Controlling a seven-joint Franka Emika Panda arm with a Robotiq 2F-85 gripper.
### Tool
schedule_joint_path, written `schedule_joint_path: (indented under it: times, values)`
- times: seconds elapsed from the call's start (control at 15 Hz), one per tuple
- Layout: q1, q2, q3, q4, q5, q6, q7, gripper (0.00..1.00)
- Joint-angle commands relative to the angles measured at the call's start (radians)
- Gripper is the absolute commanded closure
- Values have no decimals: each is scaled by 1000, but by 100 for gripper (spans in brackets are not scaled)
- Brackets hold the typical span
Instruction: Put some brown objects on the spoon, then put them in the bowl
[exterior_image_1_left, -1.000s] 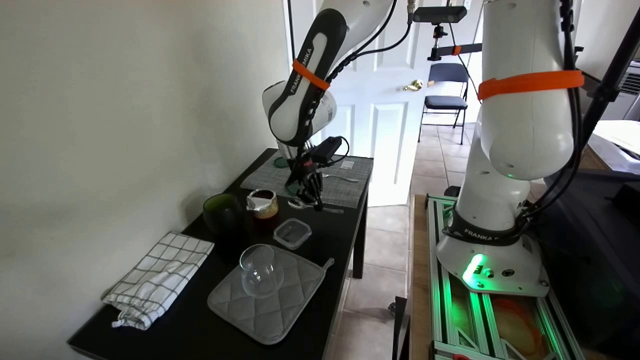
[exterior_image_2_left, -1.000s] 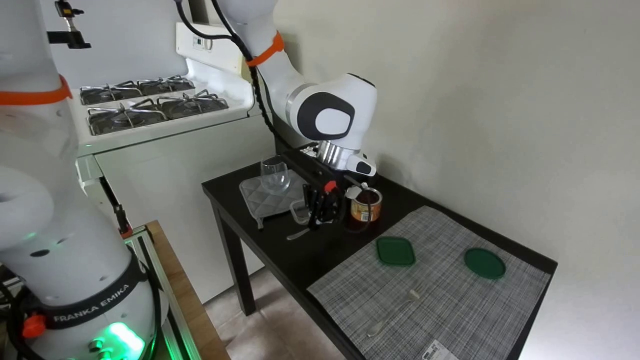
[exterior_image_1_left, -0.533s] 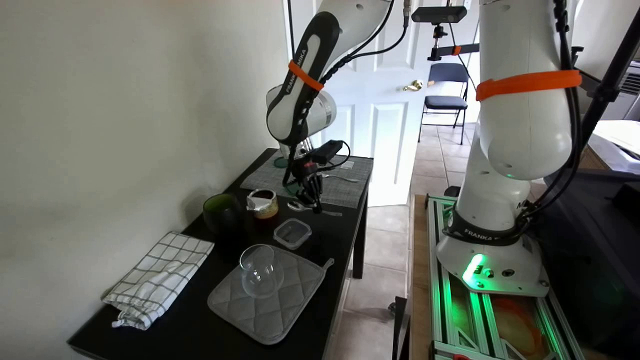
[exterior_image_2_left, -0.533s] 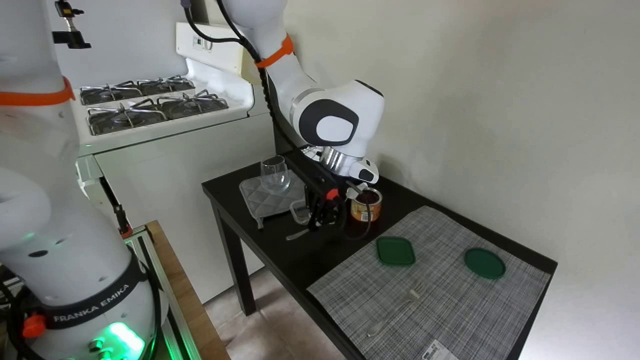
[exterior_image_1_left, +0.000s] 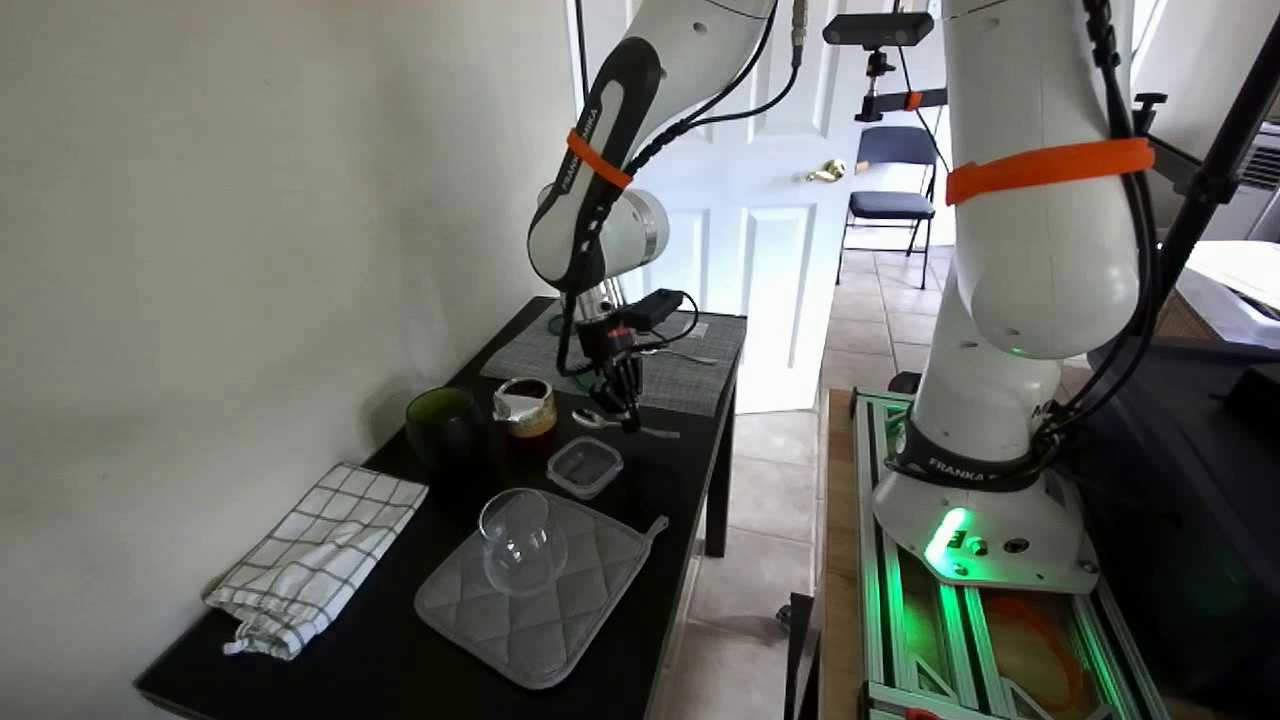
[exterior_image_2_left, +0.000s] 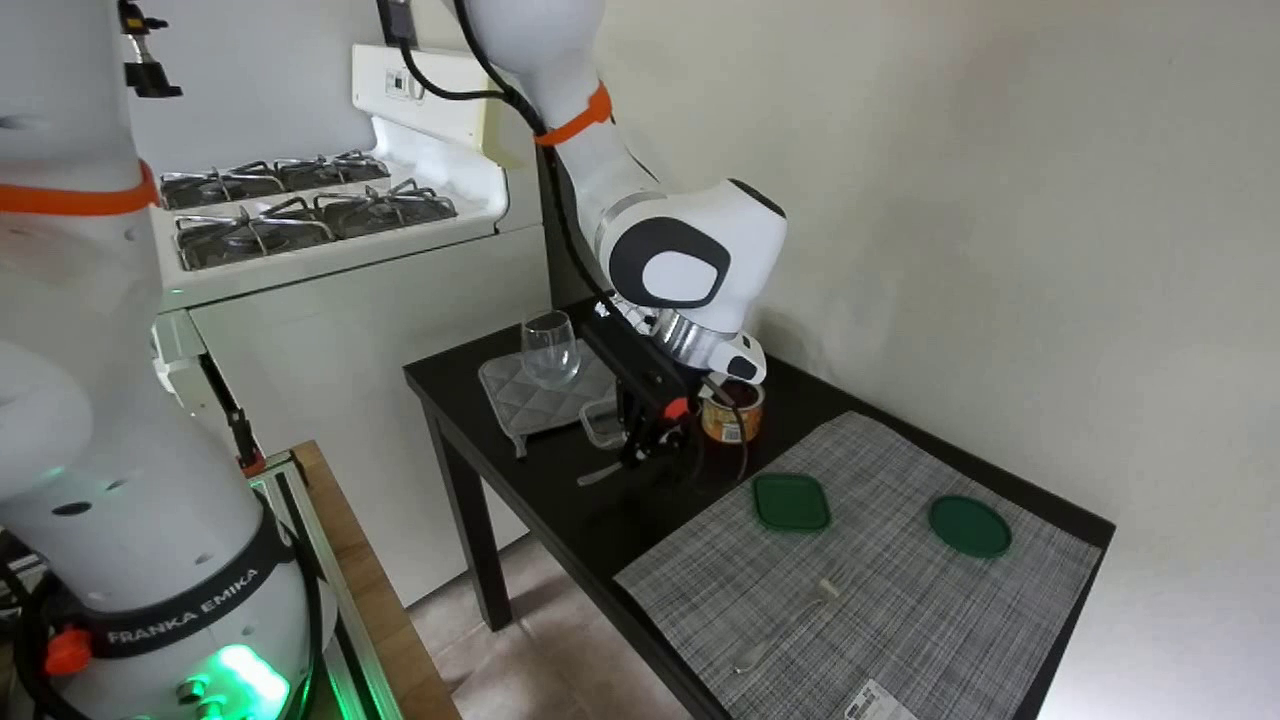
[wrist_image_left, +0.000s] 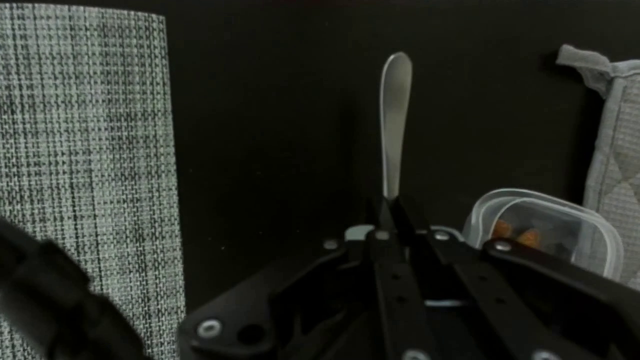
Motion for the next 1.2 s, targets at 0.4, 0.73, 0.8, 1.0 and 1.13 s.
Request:
schedule_joint_path:
  times: [0.4,0.73,0.8,1.0,1.13]
  values:
    - [-29,95,-3,56,-5,0,-14,98]
    - [-31,97,-6,57,-13,6,-9,60]
    - [-33,94,-5,55,-13,7,-11,52]
    - [-32,69,-5,41,-15,14,-11,31]
    - [-24,26,-9,17,-26,24,-1,15]
